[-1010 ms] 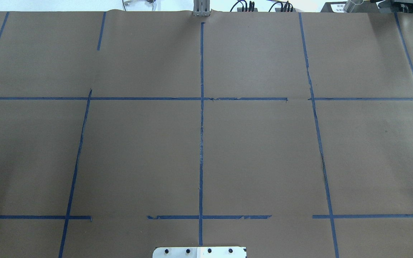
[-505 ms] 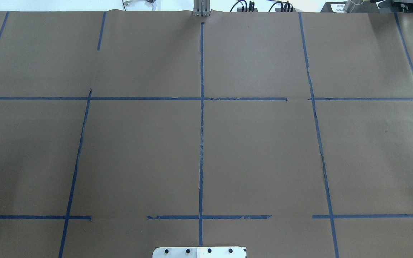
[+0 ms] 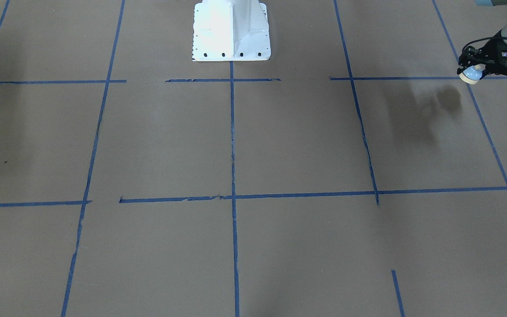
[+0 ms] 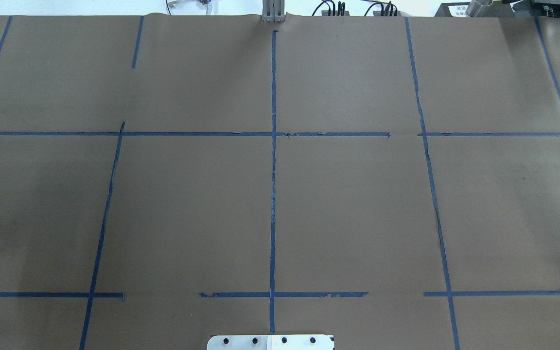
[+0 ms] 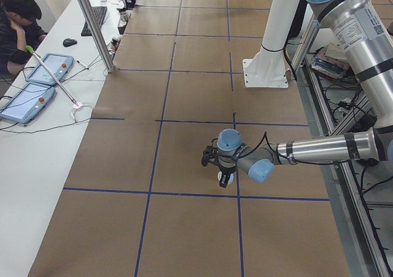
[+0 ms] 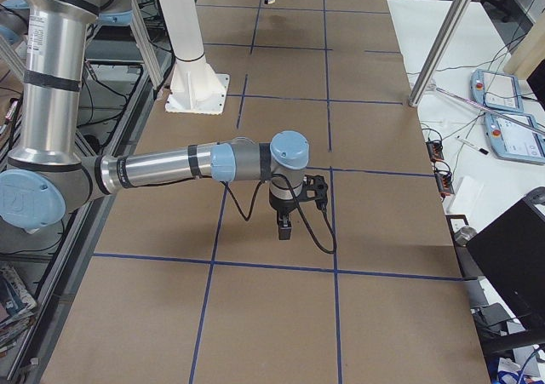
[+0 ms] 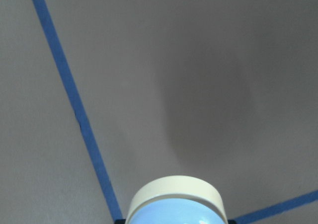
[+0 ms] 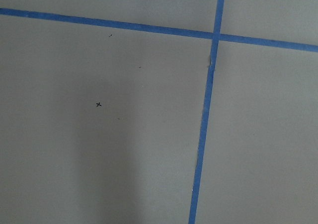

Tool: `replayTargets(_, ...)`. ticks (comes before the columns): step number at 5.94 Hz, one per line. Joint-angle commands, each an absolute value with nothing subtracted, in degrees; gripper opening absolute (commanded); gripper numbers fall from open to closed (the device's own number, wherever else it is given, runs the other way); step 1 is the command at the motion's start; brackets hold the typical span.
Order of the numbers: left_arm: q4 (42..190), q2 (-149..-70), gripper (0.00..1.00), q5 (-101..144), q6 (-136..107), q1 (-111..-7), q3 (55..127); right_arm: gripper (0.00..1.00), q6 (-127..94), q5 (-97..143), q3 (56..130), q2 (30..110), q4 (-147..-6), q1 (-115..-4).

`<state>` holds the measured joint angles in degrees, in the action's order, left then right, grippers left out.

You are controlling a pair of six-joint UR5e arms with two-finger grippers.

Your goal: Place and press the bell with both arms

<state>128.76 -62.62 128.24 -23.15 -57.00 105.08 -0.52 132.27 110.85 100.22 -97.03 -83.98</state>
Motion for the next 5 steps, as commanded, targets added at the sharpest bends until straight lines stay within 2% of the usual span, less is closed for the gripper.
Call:
replayTargets(1, 109.54, -71.40, 0.02, 128.32, -23.47, -58.10, 113.95, 1.00, 0.08, 132.10, 110.92, 101.24, -96.94, -84.02)
replayTargets(3, 92.71, -87.55, 0.02, 128.23, -27.57, -57.83, 114.97, 1.00, 0.35, 132.01, 110.92, 102.91, -96.94, -87.00)
replayTargets(5, 77.50, -107.05, 0.02, 127.27, -36.51, -52.95, 112.08, 1.00, -0.79, 132.01, 109.69, 102.40, -96.94, -86.92)
